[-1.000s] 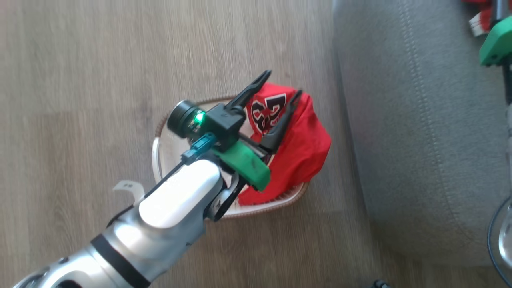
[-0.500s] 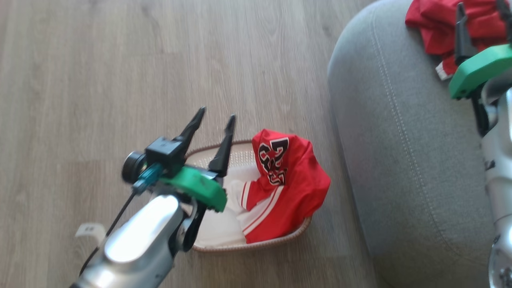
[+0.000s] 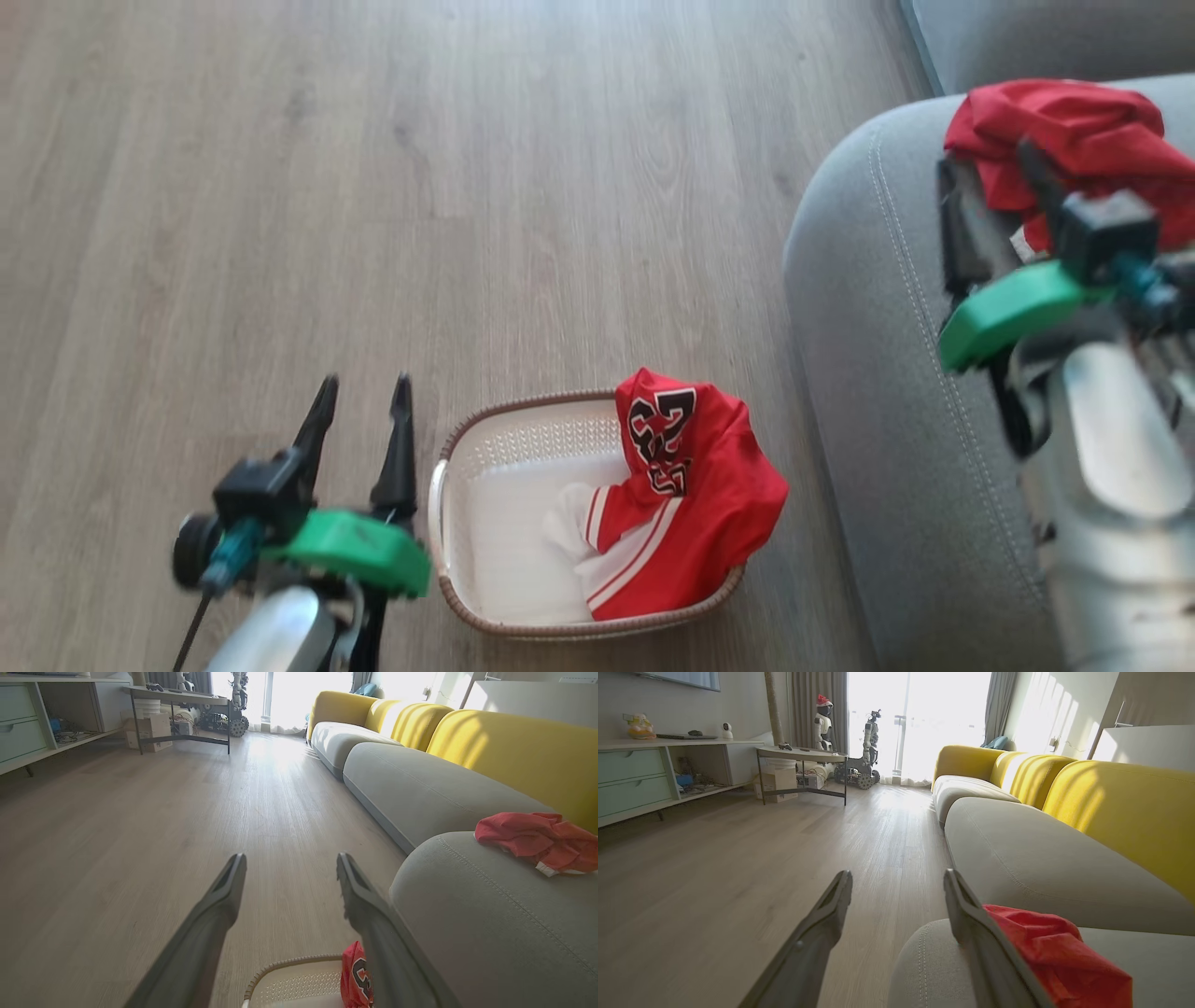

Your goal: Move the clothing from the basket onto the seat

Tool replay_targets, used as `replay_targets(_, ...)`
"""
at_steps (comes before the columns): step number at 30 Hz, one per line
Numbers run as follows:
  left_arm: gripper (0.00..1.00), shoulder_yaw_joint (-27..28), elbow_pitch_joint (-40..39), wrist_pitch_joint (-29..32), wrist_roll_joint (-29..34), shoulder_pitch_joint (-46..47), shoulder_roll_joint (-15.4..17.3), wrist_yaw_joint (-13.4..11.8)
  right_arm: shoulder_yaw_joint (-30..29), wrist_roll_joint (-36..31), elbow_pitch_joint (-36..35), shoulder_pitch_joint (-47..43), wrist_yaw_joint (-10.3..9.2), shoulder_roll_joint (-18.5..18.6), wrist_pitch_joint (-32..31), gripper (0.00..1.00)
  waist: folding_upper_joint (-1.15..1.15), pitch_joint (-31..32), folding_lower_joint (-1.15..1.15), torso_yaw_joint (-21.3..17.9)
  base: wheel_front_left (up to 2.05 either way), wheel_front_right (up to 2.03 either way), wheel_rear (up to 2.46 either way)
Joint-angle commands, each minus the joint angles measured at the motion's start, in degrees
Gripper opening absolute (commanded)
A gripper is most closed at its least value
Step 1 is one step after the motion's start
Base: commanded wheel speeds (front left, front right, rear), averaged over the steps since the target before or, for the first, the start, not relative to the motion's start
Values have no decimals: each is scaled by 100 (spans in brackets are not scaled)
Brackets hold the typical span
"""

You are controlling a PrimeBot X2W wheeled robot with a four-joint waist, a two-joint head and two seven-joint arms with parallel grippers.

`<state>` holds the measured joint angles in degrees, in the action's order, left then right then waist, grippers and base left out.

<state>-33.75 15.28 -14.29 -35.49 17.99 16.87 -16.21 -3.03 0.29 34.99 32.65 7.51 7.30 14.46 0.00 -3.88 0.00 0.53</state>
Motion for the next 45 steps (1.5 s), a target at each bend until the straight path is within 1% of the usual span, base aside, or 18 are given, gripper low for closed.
replay_targets(1, 100, 326, -215, -70, 76, 15, 214, -34, 79, -11, -310, -53, -2, -81, 53, 100, 0, 97, 0, 74, 0, 0, 0)
replay_targets(7, 100, 718, -398, -71, 328, -609, 291, -73, -6, -16, -916, -807, -2, -340, 53, 100, 0, 316, 0, 153, 0, 0, 0)
replay_targets(12, 100, 926, -480, -71, 446, -918, 255, -37, 9, 65, -1205, -1239, -2, -418, 47, 100, 0, 427, 0, 188, 0, 0, 0)
replay_targets(19, 100, 1129, -533, -71, 687, -1291, 184, 45, 233, 601, -1577, -1867, -2, -440, -60, 100, 0, 553, 0, 207, 0, 0, 0)
replay_targets(26, 100, 1389, -529, -71, 814, -1592, 106, 104, 385, 894, -1790, -2358, -2, -441, -71, 100, 0, 633, 0, 254, 0, 0, 0)
replay_targets(33, 100, 1587, -484, -71, 883, -1831, 22, 205, 406, 1022, -2036, -2733, -2, -442, -81, 100, 0, 690, 0, 266, 0, 0, 0)
replay_targets(40, 100, 1705, -421, -71, 963, -1946, -106, 307, 478, 1189, -2116, -2969, -2, -442, -66, 100, 0, 733, 0, 269, 0, 0, 0)
replay_targets(45, 100, 1747, -365, -71, 1022, -1988, -161, 376, 504, 1190, -2125, -3031, -2, -442, -75, 100, 0, 752, 0, 283, 0, 0, 0)
